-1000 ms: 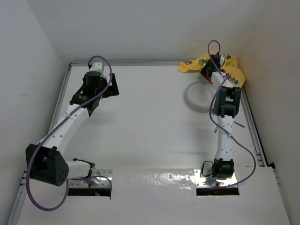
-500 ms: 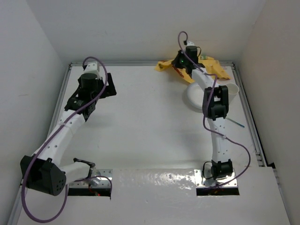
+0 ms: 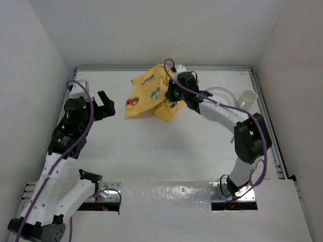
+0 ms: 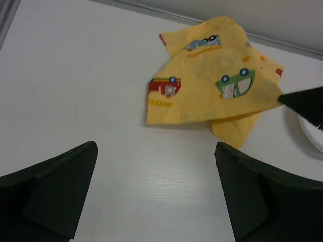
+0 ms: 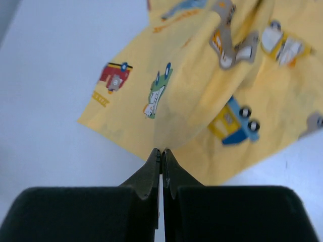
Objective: Set the dinner table for one person
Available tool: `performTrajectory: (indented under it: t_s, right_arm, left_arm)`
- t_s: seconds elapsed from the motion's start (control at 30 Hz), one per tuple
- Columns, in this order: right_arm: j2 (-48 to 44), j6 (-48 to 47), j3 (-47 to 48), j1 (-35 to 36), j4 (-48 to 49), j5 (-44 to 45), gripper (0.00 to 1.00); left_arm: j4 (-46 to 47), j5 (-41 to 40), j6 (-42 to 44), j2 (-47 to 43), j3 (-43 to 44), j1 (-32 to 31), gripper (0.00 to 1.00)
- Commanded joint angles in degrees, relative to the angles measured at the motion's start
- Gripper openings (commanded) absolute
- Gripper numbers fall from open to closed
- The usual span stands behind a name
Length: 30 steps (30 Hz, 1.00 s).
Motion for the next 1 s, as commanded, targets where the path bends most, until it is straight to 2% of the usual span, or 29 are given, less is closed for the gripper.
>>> performTrajectory:
  t_s: [0.0, 0.17, 0.27, 0.33, 0.37, 0.43, 0.53, 0.63, 0.67, 0.73, 0.77, 0.8, 0.9, 0.97]
  right_arm:
    - [-8.8, -0.8, -7.3, 3.5, -5.7, 5.9, 0.0]
    - [-19.7, 0.6, -16.8, 12.2, -17.4, 8.2, 0.0]
    - [-24.1, 3.8, -23.4, 18.0, -19.6, 10.4, 0.0]
    - [-28.3, 7.7, -28.7, 21.3, -19.0, 10.6, 0.1]
    - [-29.2, 8.6, -30.0, 22.3, -18.8, 10.5, 0.12]
    - [-30.1, 10.5, -31.1, 25.7, -19.6, 10.6, 0.24]
    - [-29.3, 10.0, -28.9, 28.9, -23.9, 12.6, 0.57]
    - [-30.9, 6.6, -27.0, 28.8, -26.8, 17.6, 0.66]
    - [-31.4, 4.9, -25.8, 28.7, -26.7, 23.3, 0.69]
    - [-31.3, -2.7, -23.7, 25.5, -25.6, 27.4, 0.7]
    - [-30.5, -4.6, -22.4, 23.0, -24.9, 25.6, 0.7]
    - [-29.4, -7.0, -21.1, 15.9, -25.0, 22.9, 0.69]
    - [-22.9, -10.0, -14.6, 5.0, -23.1, 15.2, 0.65]
    - [-19.9, -13.2, -12.8, 0.8, -21.3, 13.5, 0.64]
  left_arm:
    - [-4.5, 2.4, -1.8, -5.2, -1.3, 0.3, 1.0]
    - [-9.2, 3.0, -2.9, -9.4, -3.4, -0.1, 1.0]
    - [-9.5, 2.9, -3.7, -9.8, -4.8, -0.4, 1.0]
    - [-8.6, 3.7, -4.3, -9.4, -5.6, -0.6, 1.0]
    - [-8.1, 3.9, -4.6, -9.1, -6.0, -0.6, 1.0]
    - [-6.8, 4.7, -6.2, -7.8, -7.0, -0.6, 1.0]
    - [-3.5, 5.1, -9.3, -5.3, -9.3, -0.6, 0.98]
    - [2.0, 4.1, -12.8, -1.2, -12.8, -0.5, 0.96]
    - [3.4, 3.8, -13.2, 0.4, -13.4, -0.5, 0.94]
    - [7.5, 3.1, -14.0, 6.6, -13.6, -0.5, 0.92]
    - [8.6, 2.5, -14.4, 9.0, -13.5, -0.5, 0.92]
    - [9.8, 2.4, -14.7, 11.8, -12.4, -0.4, 0.91]
    - [13.9, 3.3, -15.8, 25.6, -9.0, -0.4, 0.86]
    - [16.6, 4.3, -16.6, 32.9, -6.6, -0.4, 0.81]
